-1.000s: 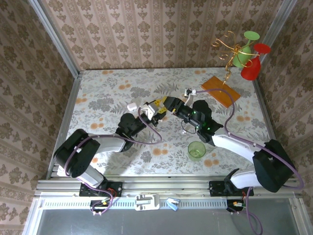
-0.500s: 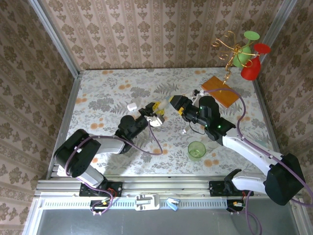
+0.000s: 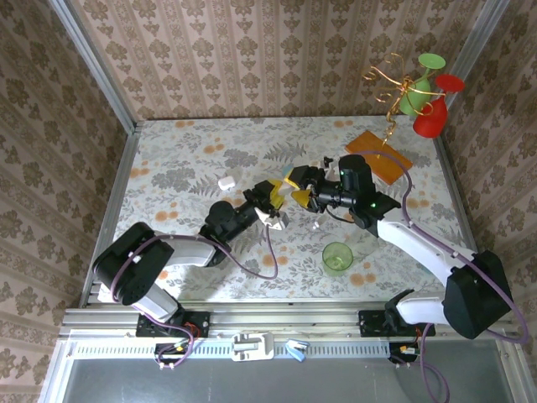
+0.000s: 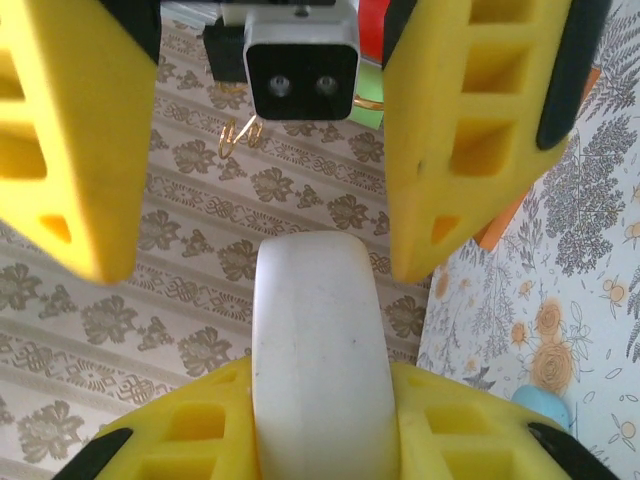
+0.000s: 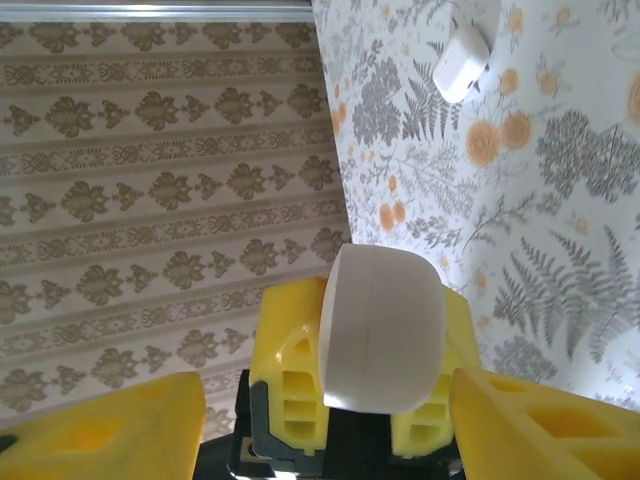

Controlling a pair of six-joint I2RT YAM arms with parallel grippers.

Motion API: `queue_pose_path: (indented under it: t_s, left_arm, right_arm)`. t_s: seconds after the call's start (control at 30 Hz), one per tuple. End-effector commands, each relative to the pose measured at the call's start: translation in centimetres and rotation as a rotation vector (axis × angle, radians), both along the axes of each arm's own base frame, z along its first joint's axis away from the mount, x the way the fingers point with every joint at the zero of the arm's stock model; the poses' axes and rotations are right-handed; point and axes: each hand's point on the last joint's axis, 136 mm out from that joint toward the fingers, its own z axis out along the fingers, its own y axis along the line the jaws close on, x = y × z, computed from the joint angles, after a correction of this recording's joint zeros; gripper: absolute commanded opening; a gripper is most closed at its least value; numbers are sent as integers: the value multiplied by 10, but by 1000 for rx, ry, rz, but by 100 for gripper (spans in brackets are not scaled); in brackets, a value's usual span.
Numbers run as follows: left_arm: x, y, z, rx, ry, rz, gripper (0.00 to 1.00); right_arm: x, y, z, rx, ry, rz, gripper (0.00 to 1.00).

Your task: Insert the wireless bluetooth earbuds into the charging case

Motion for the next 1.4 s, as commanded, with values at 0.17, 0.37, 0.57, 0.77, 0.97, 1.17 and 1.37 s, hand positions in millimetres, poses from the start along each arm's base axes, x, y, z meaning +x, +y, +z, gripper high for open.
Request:
queue_pose_path:
  t_s: [0.17, 0.37, 0.57, 0.77, 0.97, 1.17, 1.37]
  left_arm:
    - [-9, -4, 21, 6, -111, -2, 17]
    - [-13, -8, 23, 1, -114, -10, 19]
    - [-16, -13, 24, 2, -119, -19, 20]
    - [-13, -11, 26, -15, -104, -4, 24]
    - [-9, -7, 32, -109, 6, 6, 79]
    - [-2, 10, 51, -325, 269, 23, 100]
    - [-2, 27, 51, -491, 563, -111, 100]
  right_arm:
    - [1, 0, -8, 41, 49, 21, 39]
    - [3, -2, -17, 49, 82, 15, 27]
    - [7, -3, -24, 48, 101, 8, 35]
    - [6, -4, -23, 47, 92, 18, 23]
    - [8, -12, -16, 62, 39, 4, 14]
    - [8, -18, 11, 132, -31, 22, 13]
    - [6, -17, 37, 208, -113, 45, 12]
